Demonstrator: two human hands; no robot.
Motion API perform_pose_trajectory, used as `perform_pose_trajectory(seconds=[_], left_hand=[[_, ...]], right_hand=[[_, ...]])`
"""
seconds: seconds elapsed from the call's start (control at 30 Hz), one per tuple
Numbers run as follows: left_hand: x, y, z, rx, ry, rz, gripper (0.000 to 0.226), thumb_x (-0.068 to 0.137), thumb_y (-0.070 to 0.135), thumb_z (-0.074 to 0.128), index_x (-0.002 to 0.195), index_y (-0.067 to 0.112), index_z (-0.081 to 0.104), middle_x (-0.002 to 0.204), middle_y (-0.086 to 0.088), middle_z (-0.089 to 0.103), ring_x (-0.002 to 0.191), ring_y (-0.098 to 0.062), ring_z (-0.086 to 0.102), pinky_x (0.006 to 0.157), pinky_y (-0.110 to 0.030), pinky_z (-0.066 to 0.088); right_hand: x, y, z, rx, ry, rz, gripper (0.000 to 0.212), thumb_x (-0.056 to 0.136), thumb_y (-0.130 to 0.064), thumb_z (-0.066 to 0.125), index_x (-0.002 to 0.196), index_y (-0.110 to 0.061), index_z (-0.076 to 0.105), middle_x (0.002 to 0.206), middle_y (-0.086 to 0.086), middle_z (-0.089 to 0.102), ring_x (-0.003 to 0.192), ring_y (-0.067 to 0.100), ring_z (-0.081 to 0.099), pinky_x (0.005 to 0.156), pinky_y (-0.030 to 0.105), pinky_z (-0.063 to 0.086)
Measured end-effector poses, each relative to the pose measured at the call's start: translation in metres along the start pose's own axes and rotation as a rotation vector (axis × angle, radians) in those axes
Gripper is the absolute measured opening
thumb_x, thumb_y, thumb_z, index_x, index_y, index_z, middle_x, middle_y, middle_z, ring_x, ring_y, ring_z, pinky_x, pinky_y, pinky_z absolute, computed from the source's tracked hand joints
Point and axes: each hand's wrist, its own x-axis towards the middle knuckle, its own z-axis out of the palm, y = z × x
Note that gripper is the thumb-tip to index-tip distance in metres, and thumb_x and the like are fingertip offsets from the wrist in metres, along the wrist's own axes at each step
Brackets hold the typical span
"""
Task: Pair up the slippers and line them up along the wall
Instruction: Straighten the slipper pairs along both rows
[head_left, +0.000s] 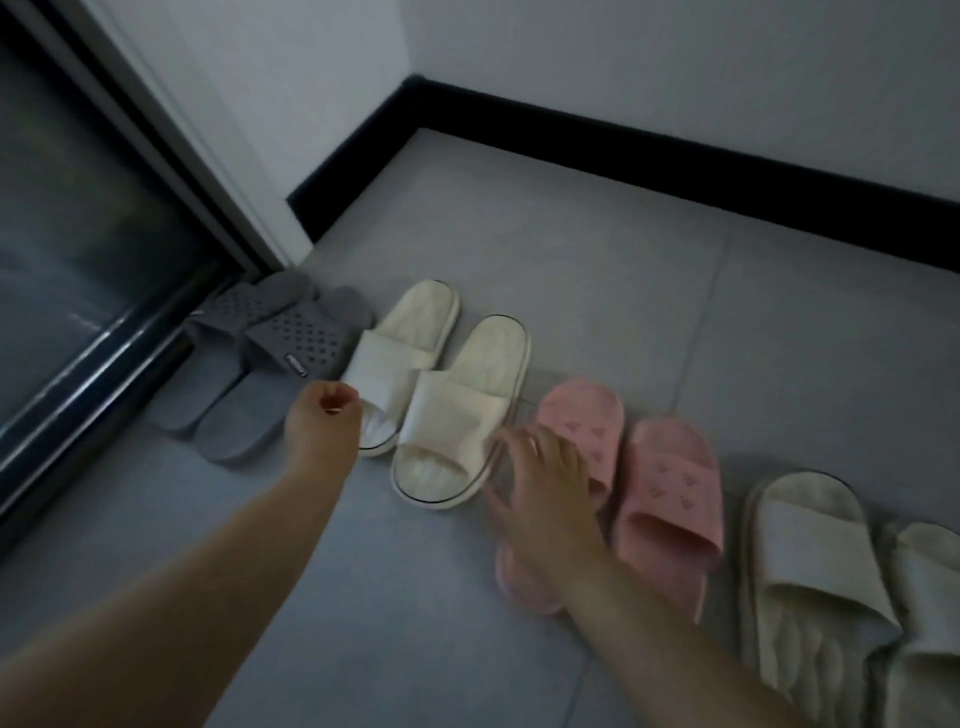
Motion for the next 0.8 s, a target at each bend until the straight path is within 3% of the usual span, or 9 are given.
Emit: perform_pose_trajectory(seconds=[0.1,0.2,0.3,0.4,0.5,0.67,0.8], left_hand=[[0.018,-0.016,-0.025,-0.075,0.053,-0.079,0.01,0.083,0.006,0.05,0.083,0.013,0.057,0.063,-0.001,0.05,0.059,-0.018,0.044,0.052,-0.024,0.038],[0.027,-0.02,-0.037,-0.162,-0.021,-0.133,0.015,0.083,0.0,0.048,0.082,0.012,0.058,0.064,-0.001,0.051,0.054,-0.012,0.041,0.041,-0.016,0.039],[0.031,-0.016,-0.038,-0.277,-0.179,-0.167,0.026,0.082,-0.005,0.048,0.072,0.017,0.057,0.069,-0.001,0.056,0.06,-0.011,0.047,0.058,-0.018,0.041],[0.034,-0.009,-0.038,-0.386,-0.29,-0.185,0.029,0.084,-0.006,0.049,0.069,0.018,0.055,0.069,-0.001,0.055,0.062,-0.011,0.048,0.064,-0.021,0.042],[0.045,-0.003,-0.047,-0.45,-0.303,-0.153,0.027,0.084,-0.005,0.051,0.071,0.018,0.056,0.071,-0.002,0.055,0.063,-0.012,0.048,0.065,-0.022,0.042],[0.081,0.004,-0.08,-0.452,-0.114,-0.024,0.034,0.08,-0.007,0.047,0.07,0.024,0.057,0.071,0.001,0.057,0.063,-0.01,0.05,0.064,-0.021,0.043],[0.086,0.014,-0.095,-0.308,0.084,0.221,0.033,0.077,0.001,0.048,0.072,0.033,0.054,0.072,0.01,0.056,0.062,0.002,0.052,0.056,-0.007,0.042]], right_hand=[[0.059,-0.03,0.004,-0.078,-0.078,0.005,0.064,0.084,-0.04,0.053,0.139,-0.021,0.028,0.14,0.009,0.036,0.128,0.031,0.033,0.108,0.04,0.023],[0.104,-0.058,0.016,-0.226,-0.182,0.062,0.074,0.087,-0.048,0.047,0.146,-0.023,0.011,0.141,0.015,0.036,0.13,0.036,0.031,0.112,0.046,0.016],[0.134,-0.074,0.032,-0.223,-0.339,0.132,0.076,0.089,-0.05,0.043,0.147,-0.028,-0.002,0.14,0.011,0.045,0.131,0.032,0.039,0.111,0.046,0.019],[0.15,-0.076,0.04,-0.041,-0.391,0.161,0.07,0.087,-0.031,0.055,0.144,-0.022,0.014,0.13,0.014,0.055,0.119,0.033,0.052,0.09,0.036,0.04],[0.158,-0.076,0.03,-0.114,-0.385,0.005,0.045,0.083,-0.014,0.056,0.126,-0.013,0.04,0.119,0.017,0.059,0.11,0.034,0.055,0.075,0.029,0.038],[0.17,-0.09,-0.029,-0.463,-0.464,-0.332,0.035,0.08,-0.019,0.055,0.115,-0.023,0.054,0.122,0.006,0.061,0.111,0.029,0.056,0.092,0.036,0.039],[0.17,-0.113,-0.076,-0.804,-0.409,-0.685,0.026,0.075,-0.008,0.049,0.086,-0.029,0.061,0.087,-0.005,0.06,0.096,0.02,0.06,0.112,0.047,0.01]])
